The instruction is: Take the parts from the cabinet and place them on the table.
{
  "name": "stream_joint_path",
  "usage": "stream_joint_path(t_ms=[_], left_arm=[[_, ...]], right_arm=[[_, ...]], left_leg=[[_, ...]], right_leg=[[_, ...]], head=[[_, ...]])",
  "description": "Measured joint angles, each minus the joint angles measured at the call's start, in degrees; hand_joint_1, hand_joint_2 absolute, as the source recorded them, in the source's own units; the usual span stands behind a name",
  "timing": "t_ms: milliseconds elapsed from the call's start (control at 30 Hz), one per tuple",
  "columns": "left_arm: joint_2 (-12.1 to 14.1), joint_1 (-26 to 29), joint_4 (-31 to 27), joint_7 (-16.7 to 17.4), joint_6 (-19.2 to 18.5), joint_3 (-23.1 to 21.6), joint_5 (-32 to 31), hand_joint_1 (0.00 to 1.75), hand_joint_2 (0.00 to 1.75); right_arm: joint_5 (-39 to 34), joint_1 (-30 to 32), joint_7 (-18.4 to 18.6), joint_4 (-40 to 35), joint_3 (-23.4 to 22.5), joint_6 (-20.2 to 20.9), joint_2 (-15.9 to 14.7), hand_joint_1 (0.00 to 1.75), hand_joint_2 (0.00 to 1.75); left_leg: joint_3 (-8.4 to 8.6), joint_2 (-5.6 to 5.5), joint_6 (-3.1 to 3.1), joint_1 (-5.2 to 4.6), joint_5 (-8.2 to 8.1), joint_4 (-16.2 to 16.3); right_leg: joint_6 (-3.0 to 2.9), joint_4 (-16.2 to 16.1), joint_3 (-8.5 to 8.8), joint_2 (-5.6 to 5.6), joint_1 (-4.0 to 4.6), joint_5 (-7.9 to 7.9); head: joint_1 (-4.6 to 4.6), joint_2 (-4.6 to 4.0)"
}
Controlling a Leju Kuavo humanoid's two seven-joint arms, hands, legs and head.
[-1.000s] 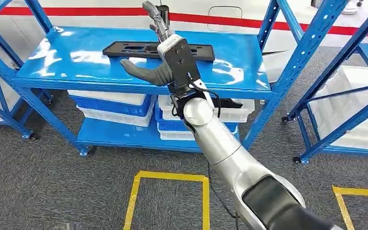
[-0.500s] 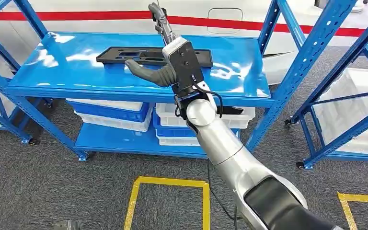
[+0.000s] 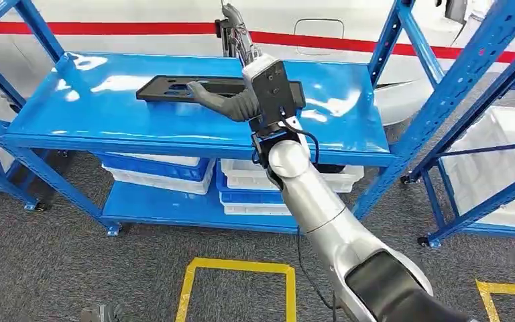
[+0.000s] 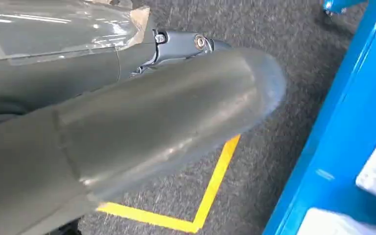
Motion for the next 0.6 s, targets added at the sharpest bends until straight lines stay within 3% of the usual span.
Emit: stream_joint_path(t_ms=[33, 133, 167, 200, 267, 300, 333, 367, 400, 500, 533, 567, 600], left_arm=[[0.00, -0.11, 0.00, 0.00, 0.22, -0.18, 0.09, 0.00, 0.00], [0.00, -0.17, 0.00, 0.00, 0.42, -0.46, 0.61, 0.00, 0.00], [0.00, 0.02, 0.02, 0.00, 0.46, -0.46, 0.75, 0.00, 0.00], [0.00, 0.21, 0.02, -0.06, 0.46, -0.46, 0.90, 0.00, 0.00], [0.00, 0.37, 0.02, -0.46, 0.48, -0.50, 1.14, 0.00, 0.00], [0.02, 0.37, 0.02, -0.66, 0.48, -0.57, 1.16, 0.00, 0.00], [0.09, 0.39, 0.02, -0.77, 0.48, -0.61, 1.16, 0.00, 0.00], [0.15, 0.36, 0.02, -0.81, 0.48, -0.63, 1.18, 0.00, 0.00], [0.18, 0.43, 0.02, -0.79, 0.48, -0.68, 1.18, 0.00, 0.00], [0.35, 0.36, -0.02, -0.76, 0.46, -0.72, 1.18, 0.00, 0.00], [0.33, 0.22, 0.00, -0.76, 0.46, -0.77, 1.18, 0.00, 0.00], [0.33, 0.17, 0.00, -0.76, 0.46, -0.81, 1.18, 0.00, 0.00], [0.37, 0.23, 0.00, -0.74, 0.44, -0.88, 1.18, 0.00, 0.00]], right_arm=[[0.00, -0.18, 0.07, -0.28, -0.13, 0.00, -0.06, 0.00, 1.75], [0.00, 0.50, 0.64, -0.83, -0.22, 0.00, -0.57, 0.00, 1.75], [-0.02, 0.88, 0.81, -0.85, -0.22, 0.00, -0.70, 0.00, 1.75], [-0.02, 1.04, 1.00, -0.85, -0.22, 0.04, -0.74, 0.00, 1.75], [-0.04, 0.94, 1.14, -0.98, -0.17, 0.18, -0.74, 0.00, 1.75], [-0.11, 0.87, 1.16, -1.00, -0.17, 0.20, -0.76, 0.00, 1.75], [-0.18, 0.90, 1.18, -0.96, -0.20, 0.20, -1.07, 0.00, 1.75], [-0.17, 0.83, 1.22, -0.98, -0.13, 0.24, -1.07, 0.00, 1.75], [-0.20, 1.04, 1.33, -1.05, -0.09, 0.28, -0.89, 0.00, 1.75], [-0.35, 0.92, 1.38, -1.27, -0.20, 0.28, -1.14, 0.00, 1.75], [-0.35, 0.82, 1.27, -1.29, -0.20, 0.28, -1.14, 0.00, 1.75], [-0.35, 0.81, 1.18, -1.29, -0.17, 0.28, -1.11, 0.00, 1.75], [-0.37, 0.98, 1.16, -1.29, -0.17, 0.28, -1.18, 0.00, 1.75]], left_leg=[[0.44, -0.08, 0.28, -0.03, -0.14, -0.23], [1.04, -0.20, 0.73, -0.03, -1.01, -0.22], [1.49, -0.33, 0.63, -0.03, -1.45, -0.20], [2.14, -0.39, 0.46, -0.02, -1.95, -0.19], [3.77, -0.50, 0.03, 0.11, -3.17, -0.13], [4.48, -0.55, -0.29, 0.17, -3.87, 0.00], [4.85, -0.61, -0.80, 0.01, -4.43, 0.27], [4.52, -0.67, -1.19, -0.07, -4.90, 0.35], [4.58, -0.48, -1.47, -0.11, -5.32, 0.38], [4.54, -0.32, -2.03, 0.24, -5.55, 2.08], [2.90, -0.24, -2.36, 0.27, -5.39, 5.26], [-0.35, -0.06, -2.84, 0.36, -6.30, 10.18], [-3.44, -0.02, -3.18, 0.39, -8.05, 14.34]], right_leg=[[0.09, 2.80, -1.29, 0.00, -0.03, -0.81], [-0.16, 14.62, -9.29, 0.01, -0.19, -4.13], [0.31, 16.13, -11.20, 0.00, -0.22, -3.89], [0.99, 14.55, -11.41, -0.02, -0.36, -2.42], [2.65, 5.26, -8.56, -0.20, -0.86, 3.56], [3.05, 0.20, -6.96, -0.39, -1.11, 6.62], [2.22, -0.53, -7.07, -0.61, -0.68, 5.86], [0.47, -0.88, -6.13, -0.69, -0.41, 4.92], [0.03, -0.71, -6.15, -0.58, -0.45, 5.69], [-0.87, -0.81, -4.91, -0.31, -0.94, 5.01], [-1.46, -0.85, -4.37, -0.30, -0.98, 4.61], [-1.93, -0.86, -3.92, -0.29, -0.96, 4.10], [-2.02, -0.86, -3.54, -0.25, -0.90, 3.66]], head=[[-0.04, 0.00], [-0.02, 0.00], [0.00, 0.00], [-0.02, 0.00], [0.00, 0.00], [0.02, 0.00], [-0.13, -0.02], [0.00, -0.02], [-0.22, 0.00], [-0.15, 0.00], [-0.26, 0.00], [-0.22, 0.00], [-0.26, 0.00]])
